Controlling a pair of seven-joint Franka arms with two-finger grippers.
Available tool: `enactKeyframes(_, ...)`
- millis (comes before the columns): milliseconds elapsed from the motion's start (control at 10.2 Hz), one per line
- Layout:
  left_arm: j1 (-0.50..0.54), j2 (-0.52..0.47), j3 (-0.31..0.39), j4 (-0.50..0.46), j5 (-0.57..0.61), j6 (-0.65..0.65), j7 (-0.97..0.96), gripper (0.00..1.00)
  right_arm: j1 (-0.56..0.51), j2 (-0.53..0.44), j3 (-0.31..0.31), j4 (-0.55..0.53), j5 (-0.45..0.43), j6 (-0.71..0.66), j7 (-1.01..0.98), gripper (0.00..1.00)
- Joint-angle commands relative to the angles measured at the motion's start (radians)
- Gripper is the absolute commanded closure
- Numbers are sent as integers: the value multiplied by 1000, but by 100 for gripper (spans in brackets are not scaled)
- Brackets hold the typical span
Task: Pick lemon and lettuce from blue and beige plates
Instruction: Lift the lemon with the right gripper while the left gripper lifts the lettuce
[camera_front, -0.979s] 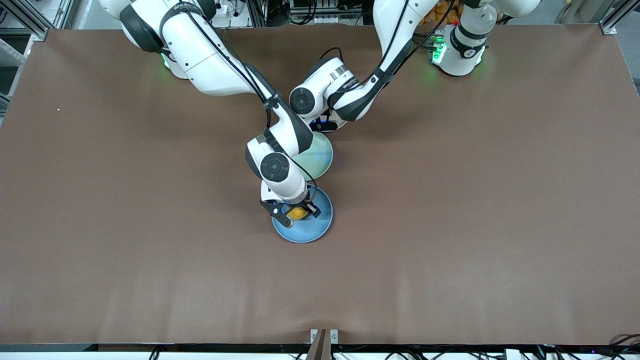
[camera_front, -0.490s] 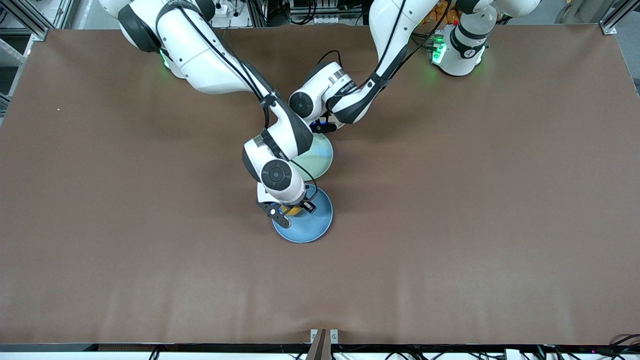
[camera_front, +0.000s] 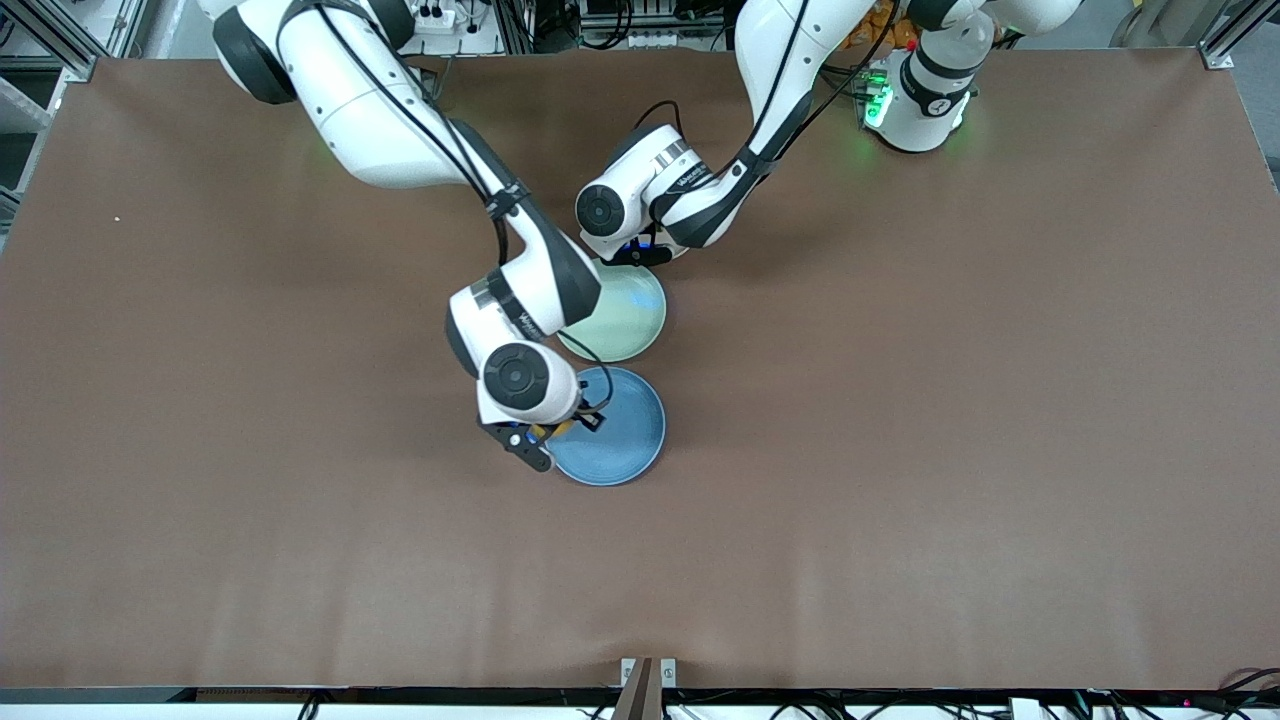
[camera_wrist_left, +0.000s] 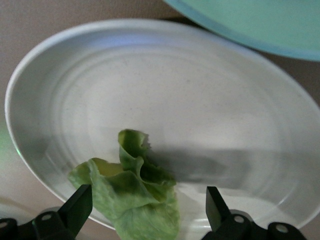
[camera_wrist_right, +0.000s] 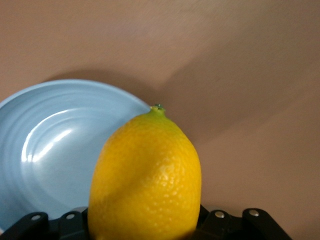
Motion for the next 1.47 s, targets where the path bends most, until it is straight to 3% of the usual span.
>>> enactKeyframes(0, -17, 10, 6, 9, -25, -8, -20, 0, -66, -49, 4, -6, -9, -77, -151, 95)
enactKeyframes(196, -20, 7, 6, -3, -25, -20, -20, 0, -148, -80, -4, -9, -24, -117, -310, 95)
enactKeyframes(490, -22, 3, 6, -11, -25, -32, -20, 0, -238, -81, -16, -14, -130, -148, -553, 93)
enactKeyframes(685, -23, 2, 6, -11, -25, -40, -19, 0, -315, -80, -18, -22, -135, -146, -714, 92)
enactKeyframes(783, -28, 2, 6, -11, -25, -41, -20, 31, -338, -78, -18, -22, -135, -145, -760, 92)
enactKeyframes(881, -28, 2, 6, -11, -25, -41, -22, 90, -349, -75, -19, -23, -161, -145, -779, 92)
enactKeyframes(979, -34, 2, 6, -11, -25, -43, -23, 100, -358, -74, -18, -25, -210, -140, -811, 92)
enactKeyframes(1371, -43, -19, 7, 5, -16, -73, -77, 100, -390, -72, -18, -45, -239, -125, -852, 92)
